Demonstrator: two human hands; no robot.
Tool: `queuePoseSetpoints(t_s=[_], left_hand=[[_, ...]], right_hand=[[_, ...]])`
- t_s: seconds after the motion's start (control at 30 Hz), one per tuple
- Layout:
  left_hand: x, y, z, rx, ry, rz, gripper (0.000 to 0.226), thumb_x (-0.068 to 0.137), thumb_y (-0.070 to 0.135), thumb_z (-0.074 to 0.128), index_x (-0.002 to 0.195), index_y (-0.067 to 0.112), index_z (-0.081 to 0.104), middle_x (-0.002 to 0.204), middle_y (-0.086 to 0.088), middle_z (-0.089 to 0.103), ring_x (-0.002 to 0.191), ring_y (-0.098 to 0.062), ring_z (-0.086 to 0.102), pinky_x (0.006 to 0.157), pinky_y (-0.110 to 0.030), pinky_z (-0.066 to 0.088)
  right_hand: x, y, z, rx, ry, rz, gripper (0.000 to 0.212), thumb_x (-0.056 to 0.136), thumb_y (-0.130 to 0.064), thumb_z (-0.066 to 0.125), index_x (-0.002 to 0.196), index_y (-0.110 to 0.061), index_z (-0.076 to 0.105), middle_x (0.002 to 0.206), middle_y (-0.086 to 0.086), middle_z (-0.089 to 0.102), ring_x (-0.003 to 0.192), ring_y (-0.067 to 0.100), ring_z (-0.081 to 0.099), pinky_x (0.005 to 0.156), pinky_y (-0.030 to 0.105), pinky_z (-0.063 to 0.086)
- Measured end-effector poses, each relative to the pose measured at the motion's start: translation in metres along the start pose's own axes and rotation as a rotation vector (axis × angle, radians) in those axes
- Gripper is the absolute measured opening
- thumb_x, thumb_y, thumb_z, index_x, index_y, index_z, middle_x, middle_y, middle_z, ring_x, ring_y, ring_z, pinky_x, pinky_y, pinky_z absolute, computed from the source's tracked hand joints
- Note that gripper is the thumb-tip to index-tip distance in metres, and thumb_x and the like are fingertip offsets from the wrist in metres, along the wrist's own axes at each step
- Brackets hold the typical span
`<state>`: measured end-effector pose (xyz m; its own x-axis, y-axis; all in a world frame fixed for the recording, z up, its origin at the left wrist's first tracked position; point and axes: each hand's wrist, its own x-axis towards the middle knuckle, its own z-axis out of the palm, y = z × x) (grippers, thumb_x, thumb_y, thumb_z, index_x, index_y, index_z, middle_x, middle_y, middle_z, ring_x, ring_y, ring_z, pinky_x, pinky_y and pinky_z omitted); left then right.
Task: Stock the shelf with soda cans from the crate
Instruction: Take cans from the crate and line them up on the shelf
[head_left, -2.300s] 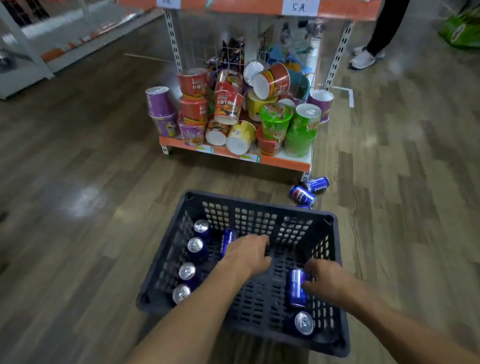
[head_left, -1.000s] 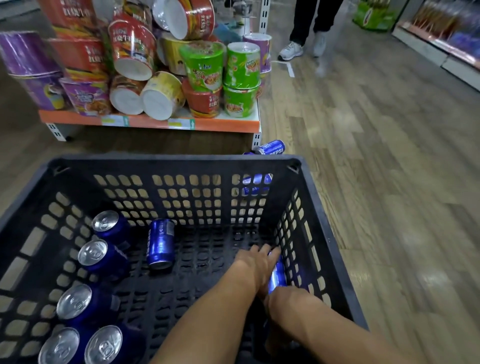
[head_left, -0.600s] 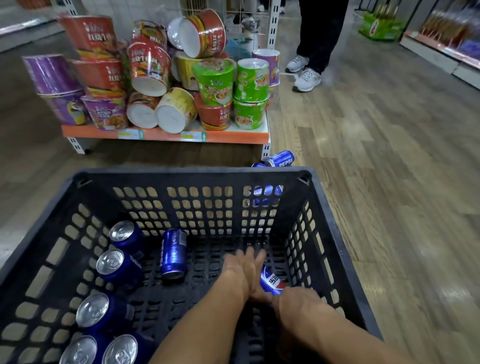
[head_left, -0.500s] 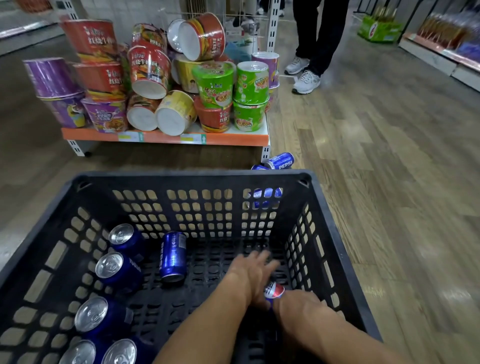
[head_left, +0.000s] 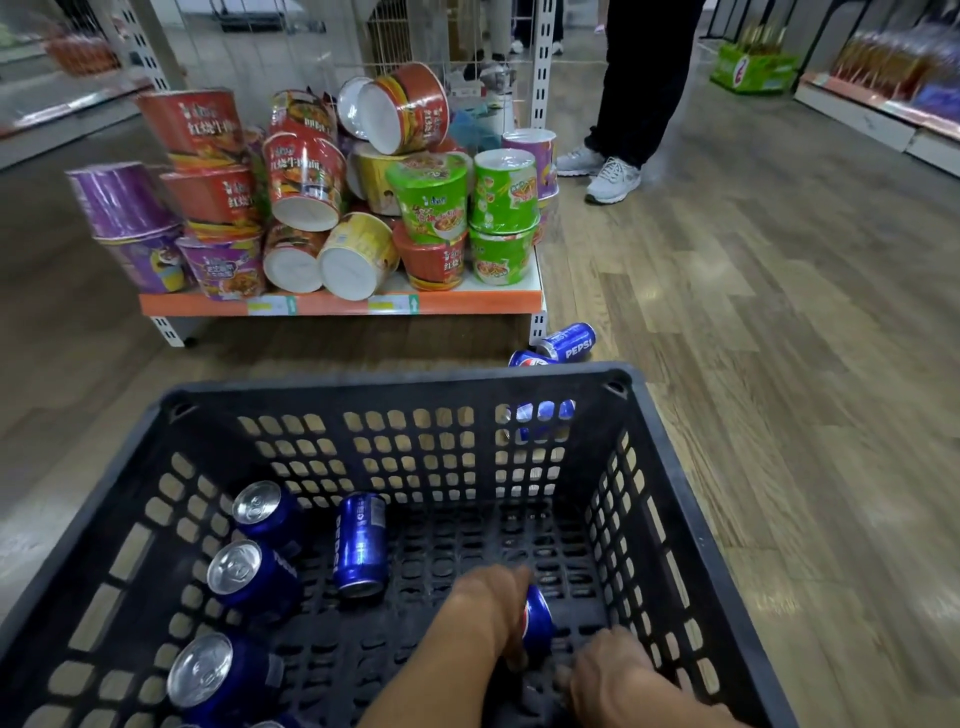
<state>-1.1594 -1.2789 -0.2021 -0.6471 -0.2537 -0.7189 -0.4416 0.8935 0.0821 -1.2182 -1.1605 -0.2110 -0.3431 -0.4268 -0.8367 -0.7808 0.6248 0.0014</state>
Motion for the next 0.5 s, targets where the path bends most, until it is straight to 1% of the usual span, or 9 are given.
queuePoseSetpoints(t_s=[0.07, 0.1, 0.13, 0.17, 0.2, 0.27, 0.33, 0.43, 0.5], left_hand=[[-0.004, -0.01, 0.0, -0.081, 0.014, -0.054, 0.093, 0.078, 0.032, 0.084, 0.15, 0.016, 0.028, 0.145, -0.014, 0.051, 0.129, -0.035, 0.052, 0.104, -0.044, 0.046], [-0.007, -0.014, -0.001, -0.11, 0.017, -0.07, 0.095, 0.078, 0.031, 0.084, 0.151, 0.018, 0.027, 0.146, -0.013, 0.05, 0.13, -0.035, 0.052, 0.104, -0.043, 0.046], [-0.01, -0.017, -0.002, -0.132, 0.019, -0.08, 0.096, 0.078, 0.03, 0.084, 0.152, 0.018, 0.025, 0.147, -0.013, 0.05, 0.131, -0.035, 0.051, 0.105, -0.043, 0.045], [-0.013, -0.019, -0.003, -0.156, 0.025, -0.086, 0.097, 0.079, 0.03, 0.084, 0.153, 0.019, 0.023, 0.147, -0.013, 0.049, 0.131, -0.035, 0.051, 0.105, -0.043, 0.045], [-0.015, -0.022, -0.004, -0.188, 0.034, -0.093, 0.096, 0.079, 0.03, 0.083, 0.153, 0.019, 0.023, 0.147, -0.013, 0.049, 0.131, -0.035, 0.051, 0.105, -0.043, 0.046], [-0.02, -0.029, -0.004, -0.289, 0.07, -0.111, 0.092, 0.078, 0.032, 0.083, 0.15, 0.02, 0.027, 0.145, -0.011, 0.05, 0.129, -0.033, 0.052, 0.104, -0.042, 0.047], [-0.026, -0.037, -0.004, -0.415, 0.117, -0.127, 0.09, 0.074, 0.034, 0.085, 0.146, 0.022, 0.032, 0.142, -0.008, 0.052, 0.127, -0.03, 0.054, 0.102, -0.04, 0.048], [-0.033, -0.047, -0.005, -0.575, 0.183, -0.154, 0.089, 0.071, 0.034, 0.087, 0.142, 0.025, 0.034, 0.139, -0.004, 0.054, 0.124, -0.028, 0.055, 0.101, -0.039, 0.049], [-0.038, -0.053, -0.005, -0.648, 0.202, -0.173, 0.09, 0.069, 0.036, 0.089, 0.141, 0.026, 0.035, 0.139, -0.004, 0.054, 0.124, -0.028, 0.055, 0.102, -0.042, 0.048]], right_hand=[[0.011, 0.0, 0.009, 0.174, 0.111, -0.061, 0.051, 0.11, -0.027, 0.018, 0.156, -0.004, 0.014, 0.163, 0.017, 0.017, 0.151, 0.029, 0.012, 0.109, 0.012, 0.027], [0.011, 0.0, 0.013, 0.158, 0.187, -0.109, 0.051, 0.11, -0.03, 0.018, 0.156, -0.007, 0.017, 0.162, 0.016, 0.021, 0.151, 0.028, 0.015, 0.107, 0.011, 0.028], [0.009, 0.0, 0.013, 0.183, 0.165, -0.099, 0.051, 0.11, -0.03, 0.018, 0.156, -0.009, 0.018, 0.161, 0.017, 0.024, 0.15, 0.029, 0.019, 0.106, 0.012, 0.031], [0.007, -0.002, 0.012, 0.204, 0.141, -0.106, 0.049, 0.11, -0.027, 0.018, 0.156, -0.011, 0.02, 0.158, 0.019, 0.029, 0.148, 0.03, 0.024, 0.105, 0.015, 0.034], [0.004, -0.002, 0.011, 0.18, 0.123, -0.09, 0.047, 0.109, -0.026, 0.019, 0.155, -0.014, 0.022, 0.155, 0.019, 0.035, 0.145, 0.032, 0.031, 0.106, 0.024, 0.037], [-0.014, -0.007, -0.004, 0.101, 0.186, -0.079, 0.044, 0.107, -0.026, 0.025, 0.15, -0.015, 0.028, 0.147, 0.016, 0.046, 0.135, 0.034, 0.044, 0.107, 0.04, 0.038], [-0.02, -0.015, -0.012, -0.012, 0.226, -0.107, 0.05, 0.1, -0.026, 0.042, 0.146, -0.009, 0.03, 0.14, 0.017, 0.051, 0.128, 0.034, 0.048, 0.107, 0.041, 0.039], [-0.028, -0.015, -0.024, 0.01, 0.247, -0.115, 0.07, 0.085, -0.033, 0.066, 0.142, -0.006, 0.035, 0.129, 0.007, 0.057, 0.126, 0.028, 0.05, 0.104, 0.03, 0.04], [-0.041, -0.016, -0.032, 0.18, 0.26, -0.096, 0.064, 0.085, -0.032, 0.069, 0.139, -0.01, 0.042, 0.109, -0.004, 0.059, 0.122, 0.016, 0.056, 0.094, 0.019, 0.043]])
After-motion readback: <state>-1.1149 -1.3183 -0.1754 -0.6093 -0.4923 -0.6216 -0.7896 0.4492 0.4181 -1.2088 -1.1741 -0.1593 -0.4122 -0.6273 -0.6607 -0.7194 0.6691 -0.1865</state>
